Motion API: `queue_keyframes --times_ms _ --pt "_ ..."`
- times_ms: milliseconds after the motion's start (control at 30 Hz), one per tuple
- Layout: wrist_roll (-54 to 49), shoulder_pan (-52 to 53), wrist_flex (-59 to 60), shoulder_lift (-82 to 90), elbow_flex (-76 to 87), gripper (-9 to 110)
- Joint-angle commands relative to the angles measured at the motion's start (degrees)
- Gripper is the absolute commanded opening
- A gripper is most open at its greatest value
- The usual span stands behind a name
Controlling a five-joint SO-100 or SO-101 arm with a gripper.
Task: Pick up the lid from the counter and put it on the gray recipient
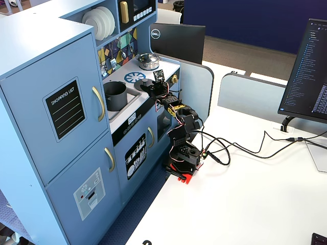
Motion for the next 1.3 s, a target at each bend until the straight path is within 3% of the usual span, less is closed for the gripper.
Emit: queue_keyframes --times_ms 0,833,933,1033,1267 --pt "2.11 0.88 -2.72 -2.46 -5.71 22" --pt "3.08 0.44 -7.56 -19.95 -16.96 18" --pt "2.81 0.18 -7.56 -21.36 -17.84 13" --pt "1.05 -0.26 -7.38 -22.15 -18.37 0" --pt "2.72 -1.14 -7.38 -21.62 -17.93 0"
